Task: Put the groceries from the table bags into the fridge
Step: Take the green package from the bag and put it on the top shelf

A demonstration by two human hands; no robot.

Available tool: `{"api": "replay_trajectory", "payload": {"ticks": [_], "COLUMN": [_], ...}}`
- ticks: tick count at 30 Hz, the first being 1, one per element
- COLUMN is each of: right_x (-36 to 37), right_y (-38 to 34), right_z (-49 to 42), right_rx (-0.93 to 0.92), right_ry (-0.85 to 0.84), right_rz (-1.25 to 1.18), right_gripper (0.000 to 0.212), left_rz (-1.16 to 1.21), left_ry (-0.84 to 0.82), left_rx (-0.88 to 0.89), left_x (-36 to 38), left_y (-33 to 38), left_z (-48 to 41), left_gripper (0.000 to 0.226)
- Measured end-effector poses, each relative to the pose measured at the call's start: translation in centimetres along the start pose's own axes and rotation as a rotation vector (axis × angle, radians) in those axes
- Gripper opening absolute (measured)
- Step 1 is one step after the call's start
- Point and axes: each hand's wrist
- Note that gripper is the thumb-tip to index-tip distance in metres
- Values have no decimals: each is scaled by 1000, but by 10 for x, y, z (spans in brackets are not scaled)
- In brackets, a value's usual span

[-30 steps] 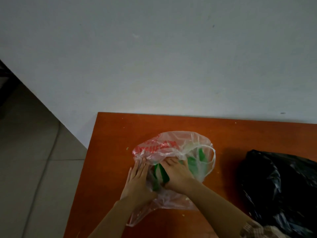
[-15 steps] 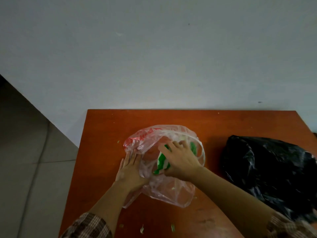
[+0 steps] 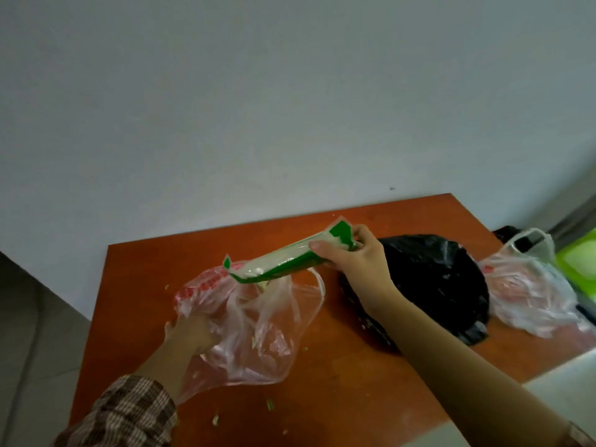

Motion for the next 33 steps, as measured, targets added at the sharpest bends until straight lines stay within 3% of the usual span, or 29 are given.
{"api": "replay_trajectory", "payload": {"ticks": [2, 5, 7, 10, 14, 21, 26, 33], "right_x": [-32, -82, -117, -175, -267, -437, -564, -730], "right_y": [2, 6, 14, 32, 60, 83, 93, 99], "right_z": [13, 44, 70, 111, 178, 300, 381, 474], "right_rx": [16, -35, -80, -142, -160, -147, -145, -119], "right_ry": [8, 40, 78, 150, 274, 664, 980, 1287], "right_rz": [-32, -33, 3, 75, 79, 125, 137, 170], "right_gripper": [62, 53, 49, 49, 49, 50, 54, 57], "left_rz": [113, 187, 250, 236, 292, 343, 170, 93], "left_ry": [103, 386, 554, 641, 609, 401, 316, 295], "left_rx": [-4, -48, 42, 277, 571, 1050, 1351, 1720], "left_x": [-6, -22, -30, -32, 3, 86, 128, 177], "left_y": [16, 55, 97, 183, 324, 566, 728, 934], "left_z": [13, 39, 64, 100, 135, 220, 287, 396], "left_gripper": [42, 26, 23, 20, 24, 27, 30, 35]}}
Point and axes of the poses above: each hand's wrist, its own z-axis away from the middle knuckle, its own x-axis out of the palm, y = z × x, and after that the axes turned 11 degrees about x, right-handed
